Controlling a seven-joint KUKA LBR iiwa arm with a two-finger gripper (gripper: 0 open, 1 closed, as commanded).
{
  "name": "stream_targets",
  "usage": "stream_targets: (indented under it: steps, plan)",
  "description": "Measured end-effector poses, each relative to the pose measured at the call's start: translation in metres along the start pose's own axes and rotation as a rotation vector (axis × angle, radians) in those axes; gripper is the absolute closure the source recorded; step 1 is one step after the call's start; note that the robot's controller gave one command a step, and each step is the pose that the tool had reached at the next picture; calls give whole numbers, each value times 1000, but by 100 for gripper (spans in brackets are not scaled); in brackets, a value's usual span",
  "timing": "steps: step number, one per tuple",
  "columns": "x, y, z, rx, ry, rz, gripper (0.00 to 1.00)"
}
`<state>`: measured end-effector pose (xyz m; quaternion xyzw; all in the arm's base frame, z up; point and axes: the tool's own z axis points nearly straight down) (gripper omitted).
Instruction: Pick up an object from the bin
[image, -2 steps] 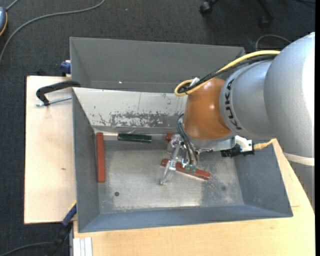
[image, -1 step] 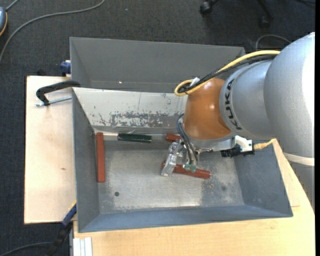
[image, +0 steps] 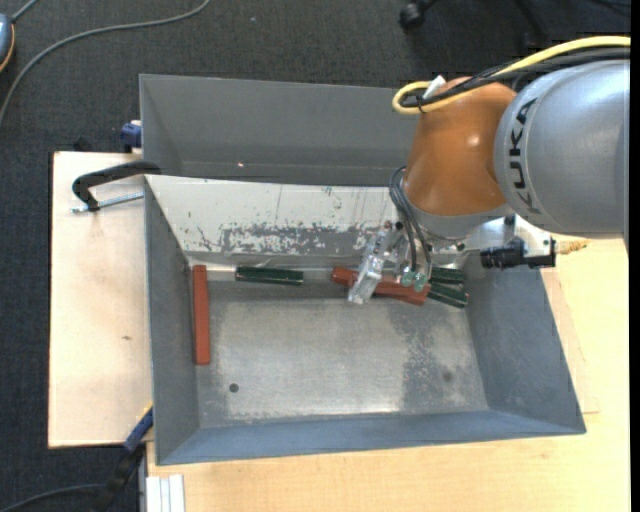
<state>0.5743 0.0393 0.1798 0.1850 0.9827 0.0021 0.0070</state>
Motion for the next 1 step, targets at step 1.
stream_targets:
  steps: [1]
  plan:
    - [-16,-3,-87,0,-1,-20,100]
